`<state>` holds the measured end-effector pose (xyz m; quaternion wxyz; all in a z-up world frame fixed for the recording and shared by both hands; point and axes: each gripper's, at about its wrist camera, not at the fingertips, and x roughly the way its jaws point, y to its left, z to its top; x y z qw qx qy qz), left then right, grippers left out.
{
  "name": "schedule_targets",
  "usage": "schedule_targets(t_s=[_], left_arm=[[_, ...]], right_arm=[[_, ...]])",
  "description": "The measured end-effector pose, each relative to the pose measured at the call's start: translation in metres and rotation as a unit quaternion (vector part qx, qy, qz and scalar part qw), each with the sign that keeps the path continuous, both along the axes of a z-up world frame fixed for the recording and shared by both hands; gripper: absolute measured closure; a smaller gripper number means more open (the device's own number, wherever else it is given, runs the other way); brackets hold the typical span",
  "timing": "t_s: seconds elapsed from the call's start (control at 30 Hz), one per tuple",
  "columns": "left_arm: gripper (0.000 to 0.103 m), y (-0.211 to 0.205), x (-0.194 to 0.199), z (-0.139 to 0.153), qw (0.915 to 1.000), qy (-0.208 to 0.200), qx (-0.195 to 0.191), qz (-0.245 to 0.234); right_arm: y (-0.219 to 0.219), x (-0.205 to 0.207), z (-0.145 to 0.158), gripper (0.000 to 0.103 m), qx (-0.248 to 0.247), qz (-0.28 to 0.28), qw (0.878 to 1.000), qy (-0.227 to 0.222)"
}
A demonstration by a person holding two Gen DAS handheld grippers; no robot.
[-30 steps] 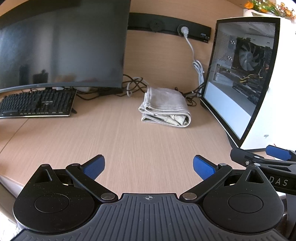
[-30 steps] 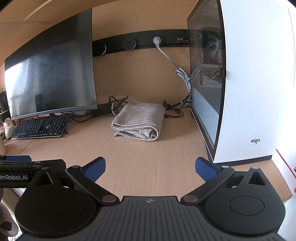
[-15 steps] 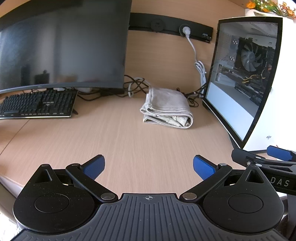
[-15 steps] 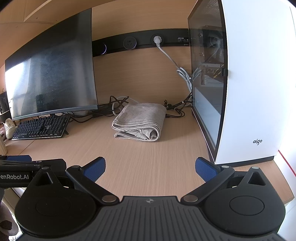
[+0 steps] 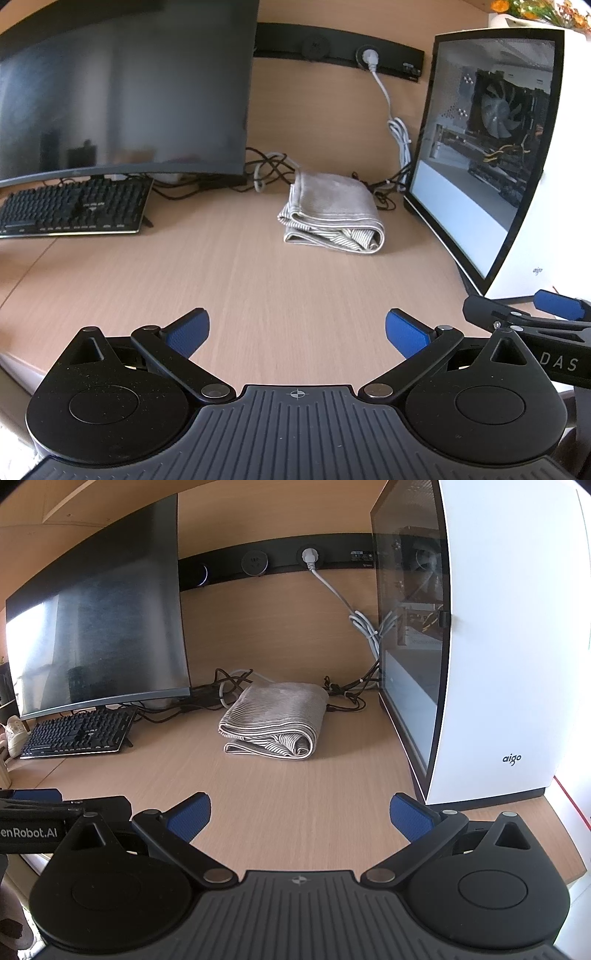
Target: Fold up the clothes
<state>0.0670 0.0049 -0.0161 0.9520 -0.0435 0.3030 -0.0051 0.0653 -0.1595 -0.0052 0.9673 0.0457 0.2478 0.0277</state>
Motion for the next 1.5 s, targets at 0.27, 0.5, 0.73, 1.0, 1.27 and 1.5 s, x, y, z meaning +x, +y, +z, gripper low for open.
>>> schedule_targets(t_s=[0.27, 0.5, 0.73, 1.0, 1.27, 1.5], left_arm=[[0.000, 0.0023, 0.0032, -0.0044, 0.9999, 0.014, -0.005, 0.004], [0.000, 0.0022, 0.0037, -0.0057, 0.9998, 0.018, -0.005, 0.004], [0.000, 0.0007, 0.0042, -0.0062, 0.9999, 0.016, -0.004, 0.001], [0.000, 0.0007, 0.0049, -0.0064, 0.9999, 0.013, -0.002, -0.004], [0.000, 0.0016, 0.0058, -0.0072, 0.9999, 0.011, 0.004, 0.001], [0.000, 0.0027, 0.0069, -0.0078, 0.9999, 0.011, 0.007, 0.005]], right_arm=[[-0.0003, 0.0015, -0.0008, 0.000, 0.000, 0.004, 1.000, 0.003], [-0.0014, 0.0033, -0.0021, 0.000, 0.001, 0.006, 1.000, 0.005], [-0.0028, 0.0042, -0.0022, 0.000, 0.002, 0.006, 1.000, 0.006], [-0.0038, 0.0057, -0.0029, 0.000, 0.001, 0.006, 1.000, 0.007], [-0.0025, 0.0058, -0.0039, 0.000, 0.000, 0.009, 1.000, 0.009], [-0.0010, 0.0062, -0.0044, 0.000, 0.000, 0.013, 1.000, 0.011]])
